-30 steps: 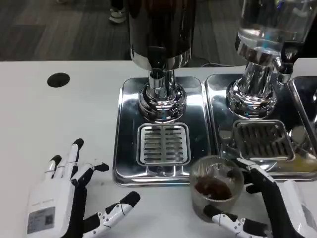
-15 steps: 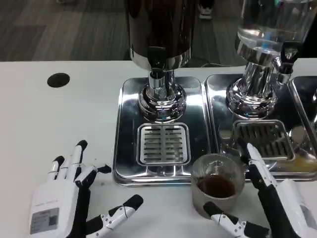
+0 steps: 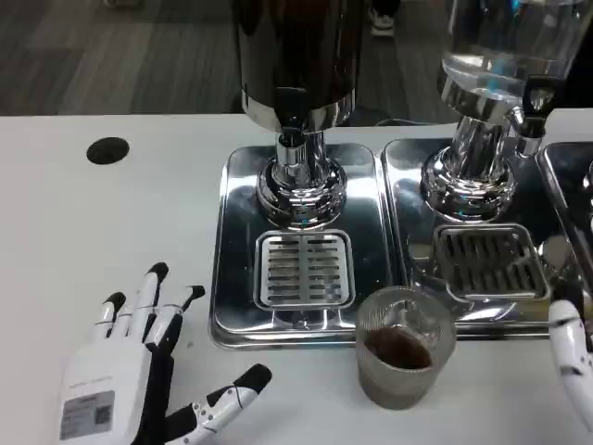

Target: Grasp the cup under the faucet to collect the drink, then remove the cup.

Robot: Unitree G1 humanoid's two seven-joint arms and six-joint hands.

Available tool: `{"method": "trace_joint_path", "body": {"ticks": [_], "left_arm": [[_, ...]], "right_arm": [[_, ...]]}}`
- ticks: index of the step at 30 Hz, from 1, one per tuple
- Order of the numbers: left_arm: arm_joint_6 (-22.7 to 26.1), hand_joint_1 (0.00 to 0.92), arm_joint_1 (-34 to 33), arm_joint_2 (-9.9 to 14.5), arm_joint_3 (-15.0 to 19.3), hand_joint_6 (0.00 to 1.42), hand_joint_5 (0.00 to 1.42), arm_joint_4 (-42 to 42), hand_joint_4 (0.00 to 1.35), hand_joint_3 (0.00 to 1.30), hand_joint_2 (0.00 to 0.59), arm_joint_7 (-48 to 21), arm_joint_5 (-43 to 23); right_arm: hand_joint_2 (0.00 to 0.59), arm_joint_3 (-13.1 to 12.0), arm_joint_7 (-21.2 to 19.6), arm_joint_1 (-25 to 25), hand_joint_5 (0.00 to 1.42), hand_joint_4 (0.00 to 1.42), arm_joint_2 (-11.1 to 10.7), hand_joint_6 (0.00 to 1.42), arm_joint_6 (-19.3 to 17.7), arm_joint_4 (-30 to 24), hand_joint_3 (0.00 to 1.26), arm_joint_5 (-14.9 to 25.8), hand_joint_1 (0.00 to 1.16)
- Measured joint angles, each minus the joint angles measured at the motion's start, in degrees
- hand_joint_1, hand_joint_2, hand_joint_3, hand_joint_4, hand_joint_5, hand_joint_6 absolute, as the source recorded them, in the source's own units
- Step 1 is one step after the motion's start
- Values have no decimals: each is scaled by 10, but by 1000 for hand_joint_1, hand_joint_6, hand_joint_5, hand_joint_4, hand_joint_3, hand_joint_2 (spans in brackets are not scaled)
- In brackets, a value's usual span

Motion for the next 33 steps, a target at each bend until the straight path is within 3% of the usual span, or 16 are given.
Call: {"method": "trace_joint_path", "body": {"ticks": [5, 8, 9, 12, 16, 23, 33], "left_arm": [[-7, 0, 13, 0, 4, 63, 129, -4, 0, 68, 118, 4, -1], [-10, 0, 17, 0, 7, 63, 129, -4, 0, 49, 118, 9, -1], [-10, 0, 19, 0, 9, 63, 129, -4, 0, 49, 118, 14, -1], [-13, 0, 23, 0, 10, 63, 122, -5, 0, 47, 111, 17, 0], [-15, 0, 28, 0, 10, 63, 110, -5, 0, 47, 103, 19, 1], [-24, 0, 38, 0, 10, 55, 105, -6, 0, 47, 100, 25, 2], [-29, 0, 47, 0, 9, 49, 103, -6, 0, 50, 99, 31, 2]], "right_arm": [[586, -12, -27, -51, 0, 1, -7, 30, 71, -3, 134, -131, 0], [586, -7, -37, -71, 0, 1, -25, 12, 107, 18, 127, -192, 0], [586, 3, -45, -84, 0, 1, -38, 8, 128, 38, 125, -231, 0], [586, 22, -51, -100, 0, 0, -57, 0, 159, 80, 110, -272, 0], [586, 36, -59, -119, 0, 0, -74, 0, 193, 119, 102, -293, 0], [586, 78, -91, -115, 0, 0, -99, 0, 214, 129, 79, -327, 0], [586, 89, -105, -108, 0, 0, -117, 0, 223, 138, 67, -312, 0]]}}
